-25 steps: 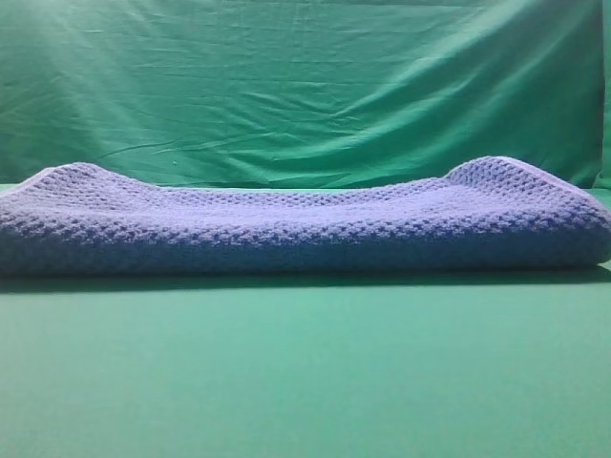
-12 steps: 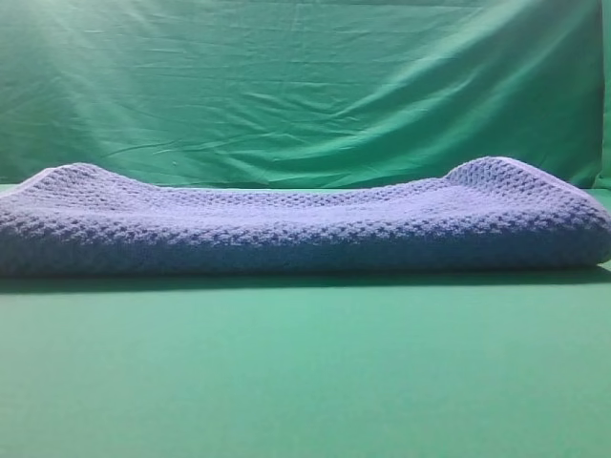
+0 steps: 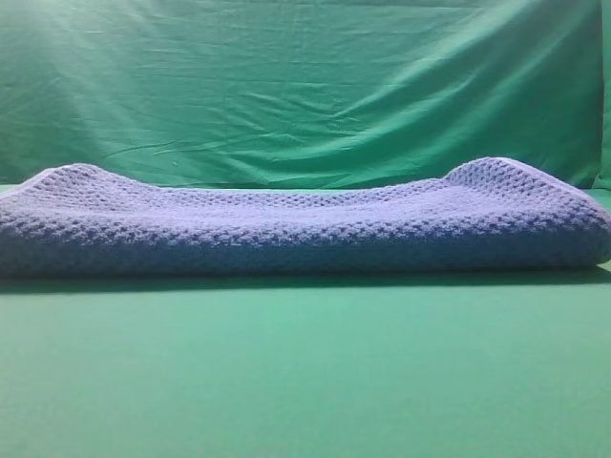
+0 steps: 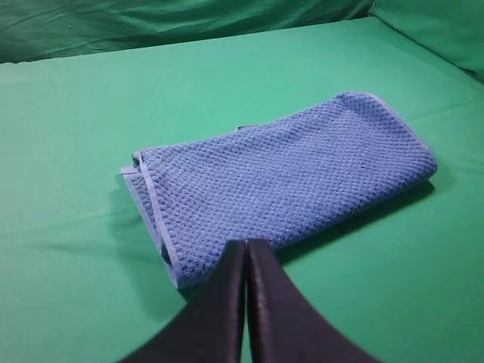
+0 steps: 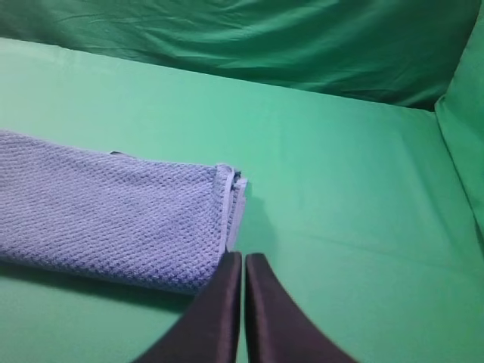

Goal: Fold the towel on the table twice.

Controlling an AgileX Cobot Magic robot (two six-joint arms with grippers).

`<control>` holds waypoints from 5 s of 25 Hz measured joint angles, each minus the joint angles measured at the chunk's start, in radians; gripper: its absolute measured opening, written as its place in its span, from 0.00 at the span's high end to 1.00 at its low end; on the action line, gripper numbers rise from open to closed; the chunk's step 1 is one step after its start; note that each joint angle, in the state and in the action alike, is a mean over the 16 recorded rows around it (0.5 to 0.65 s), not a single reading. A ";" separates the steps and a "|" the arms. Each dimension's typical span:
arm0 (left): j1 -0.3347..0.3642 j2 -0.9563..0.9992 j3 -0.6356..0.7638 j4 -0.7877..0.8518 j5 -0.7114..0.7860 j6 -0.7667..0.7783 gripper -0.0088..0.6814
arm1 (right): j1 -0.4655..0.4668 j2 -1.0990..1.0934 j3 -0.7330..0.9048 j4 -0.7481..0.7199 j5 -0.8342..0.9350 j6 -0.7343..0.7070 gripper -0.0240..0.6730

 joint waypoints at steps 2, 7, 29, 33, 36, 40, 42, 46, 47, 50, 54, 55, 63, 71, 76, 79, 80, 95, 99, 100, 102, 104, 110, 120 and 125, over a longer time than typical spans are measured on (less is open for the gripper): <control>0.000 -0.068 0.057 0.000 -0.020 -0.001 0.99 | 0.000 -0.040 0.039 0.004 -0.021 -0.004 0.97; 0.000 -0.213 0.166 0.001 -0.060 -0.013 0.99 | 0.000 -0.128 0.121 0.016 -0.067 -0.008 0.97; 0.000 -0.349 0.301 0.100 -0.169 -0.090 0.99 | -0.001 -0.425 0.226 0.074 -0.069 -0.015 0.97; 0.000 -0.349 0.367 0.132 -0.265 -0.090 0.99 | -0.002 -0.426 0.282 0.068 -0.135 -0.016 0.97; 0.000 -0.349 0.429 0.151 -0.341 -0.090 0.99 | -0.002 -0.426 0.342 0.061 -0.205 -0.016 0.97; 0.000 -0.349 0.508 0.149 -0.422 -0.090 0.99 | -0.002 -0.426 0.442 0.054 -0.301 -0.017 0.97; 0.000 -0.349 0.539 0.137 -0.447 -0.090 0.99 | -0.002 -0.426 0.493 0.053 -0.340 -0.017 0.97; 0.000 -0.349 0.580 0.103 -0.455 -0.090 0.99 | -0.002 -0.426 0.584 0.052 -0.388 -0.017 0.97; 0.000 -0.349 0.586 0.094 -0.451 -0.090 0.99 | -0.002 -0.426 0.604 0.052 -0.394 -0.017 0.97; 0.000 -0.349 0.596 0.067 -0.433 -0.090 0.99 | -0.002 -0.426 0.652 0.051 -0.403 -0.017 0.97; 0.000 -0.349 0.601 0.037 -0.411 -0.090 0.99 | -0.002 -0.426 0.693 0.050 -0.402 -0.017 0.97; 0.000 -0.349 0.603 0.032 -0.407 -0.090 0.99 | -0.002 -0.426 0.700 0.050 -0.401 -0.017 0.97; 0.000 -0.349 0.653 0.024 -0.408 -0.099 0.99 | -0.002 -0.426 0.739 0.033 -0.405 -0.017 0.97; 0.000 -0.349 0.709 0.026 -0.451 -0.112 0.99 | -0.002 -0.426 0.782 0.005 -0.440 -0.017 0.97; 0.000 -0.349 0.720 0.031 -0.487 -0.102 0.99 | -0.002 -0.426 0.805 -0.006 -0.465 -0.017 0.97; 0.000 -0.349 0.722 0.036 -0.498 -0.086 0.99 | -0.002 -0.426 0.810 -0.007 -0.480 -0.017 0.97; 0.000 -0.349 0.723 0.038 -0.500 -0.080 0.99 | -0.002 -0.426 0.811 -0.007 -0.483 -0.017 0.97; 0.001 -0.349 0.725 0.055 -0.517 -0.024 0.99 | -0.002 -0.426 0.813 -0.007 -0.492 -0.017 0.97; 0.013 -0.349 0.725 0.055 -0.517 -0.024 0.99 | -0.018 -0.426 0.813 -0.007 -0.492 -0.017 0.97; 0.020 -0.349 0.725 0.055 -0.517 -0.024 0.99 | -0.027 -0.426 0.813 -0.007 -0.492 -0.017 0.97; 0.035 -0.349 0.725 0.055 -0.517 -0.024 0.99 | -0.053 -0.426 0.813 -0.007 -0.492 -0.017 0.97; 0.053 -0.349 0.725 0.055 -0.517 -0.024 0.99 | -0.086 -0.426 0.813 -0.007 -0.492 -0.017 0.97; 0.111 -0.349 0.725 0.055 -0.517 -0.024 0.99 | -0.212 -0.426 0.813 -0.007 -0.492 -0.017 0.97; 0.156 -0.349 0.725 0.055 -0.517 -0.024 0.99 | -0.346 -0.426 0.813 -0.007 -0.492 -0.017 0.97; 0.156 -0.349 0.725 0.055 -0.517 -0.024 0.99 | -0.351 -0.426 0.813 -0.007 -0.492 -0.018 0.97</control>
